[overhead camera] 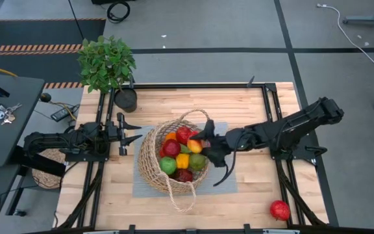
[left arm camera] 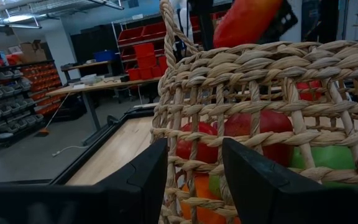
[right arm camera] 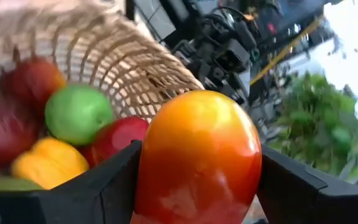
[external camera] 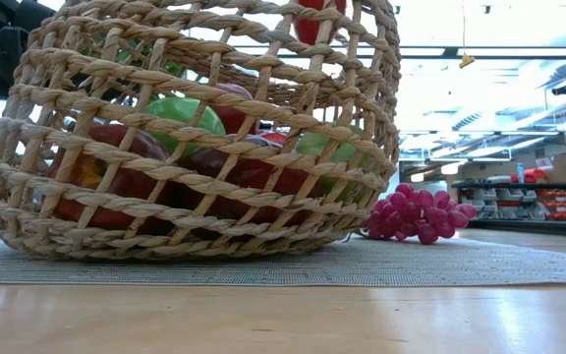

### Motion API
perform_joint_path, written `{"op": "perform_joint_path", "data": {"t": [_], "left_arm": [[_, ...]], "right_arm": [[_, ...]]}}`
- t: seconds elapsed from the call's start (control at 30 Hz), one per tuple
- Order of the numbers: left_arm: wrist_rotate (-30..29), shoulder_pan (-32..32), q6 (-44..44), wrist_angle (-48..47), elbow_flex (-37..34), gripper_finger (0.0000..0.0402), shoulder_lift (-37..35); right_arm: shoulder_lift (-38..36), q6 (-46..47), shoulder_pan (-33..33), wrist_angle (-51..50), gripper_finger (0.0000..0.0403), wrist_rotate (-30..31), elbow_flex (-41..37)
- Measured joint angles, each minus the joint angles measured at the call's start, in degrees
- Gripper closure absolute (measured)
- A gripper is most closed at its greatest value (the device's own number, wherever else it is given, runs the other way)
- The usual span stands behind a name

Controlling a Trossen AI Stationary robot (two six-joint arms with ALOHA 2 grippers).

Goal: Build produce basket
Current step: Put the mango in the basket

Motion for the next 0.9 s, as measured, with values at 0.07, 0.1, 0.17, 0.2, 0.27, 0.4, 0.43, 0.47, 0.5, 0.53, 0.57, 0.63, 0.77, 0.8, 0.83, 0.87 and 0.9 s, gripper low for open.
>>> {"op": "perform_joint_path", "data": {"t": [0.07, 0.1, 0.17, 0.2, 0.27, 0.4, 0.43, 0.47, 0.5, 0.53, 0.57, 0.63, 0.77, 0.8, 0.83, 0.87, 0.9], "left_arm": [[0.02, 0.00, -0.01, 0.07, -0.01, 0.0241, 0.01], [0.00, 0.00, -0.01, 0.13, 0.00, 0.0241, 0.01], [0.01, 0.00, 0.00, 0.07, -0.01, 0.0241, 0.01], [0.01, 0.00, 0.00, 0.11, 0.00, 0.0241, 0.00], [0.02, 0.00, 0.01, 0.03, 0.00, 0.0241, 0.01], [0.02, 0.00, 0.01, 0.03, -0.02, 0.0241, 0.01], [0.00, 0.00, 0.01, 0.03, 0.00, 0.0241, 0.01], [0.02, 0.00, 0.01, 0.03, 0.00, 0.0241, 0.01], [0.01, 0.00, 0.01, 0.03, 0.00, 0.0241, 0.01], [0.00, 0.00, -0.01, 0.03, 0.00, 0.0241, 0.01], [0.00, 0.00, 0.00, 0.03, 0.00, 0.0241, 0.01], [0.01, 0.00, 0.01, 0.03, -0.02, 0.0241, 0.01], [0.02, 0.00, 0.01, 0.01, 0.00, 0.0241, 0.01], [0.00, 0.00, 0.01, 0.01, -0.02, 0.0241, 0.01], [0.00, 0.00, 0.00, 0.01, 0.00, 0.0241, 0.01], [0.02, 0.00, 0.01, 0.01, 0.00, 0.0241, 0.01], [-0.01, 0.00, 0.01, 0.01, -0.02, 0.0241, 0.01]], "right_arm": [[1.61, -5.09, 0.17, 1.34, 0.0125, 0.53, 0.00], [2.39, -7.34, 0.32, 2.01, 0.0125, 1.55, 0.00], [4.19, -11.81, 0.45, 4.55, 0.0125, 4.11, 0.00], [5.03, -14.13, 0.45, 5.70, 0.0125, 5.20, 0.00], [6.76, -18.80, 0.41, 8.87, 0.0125, 6.98, 0.00], [10.11, -27.58, 0.45, 13.13, 0.0125, 9.85, 0.00], [10.97, -29.92, 0.45, 13.92, 0.0125, 10.48, 0.00], [11.75, -32.17, 0.43, 14.82, 0.0125, 10.66, 0.00], [12.45, -34.17, 0.43, 15.86, 0.0125, 10.67, 0.00], [13.18, -35.98, 0.43, 17.29, 0.0125, 10.67, 0.00], [13.84, -37.16, 0.43, 18.67, 0.0125, 10.66, 0.00], [15.14, -37.71, 0.37, 21.28, 0.0125, 10.65, 0.00], [17.15, -37.74, -0.09, 25.68, 0.0125, 10.44, 0.00], [17.56, -37.29, -0.34, 26.01, 0.0125, 10.24, 0.00], [18.07, -36.46, -0.51, 26.26, 0.0125, 9.84, 0.00], [18.41, -35.39, -0.75, 26.26, 0.0125, 9.45, 0.00], [18.85, -34.19, -0.91, 26.11, 0.0125, 9.06, 0.00]]}}
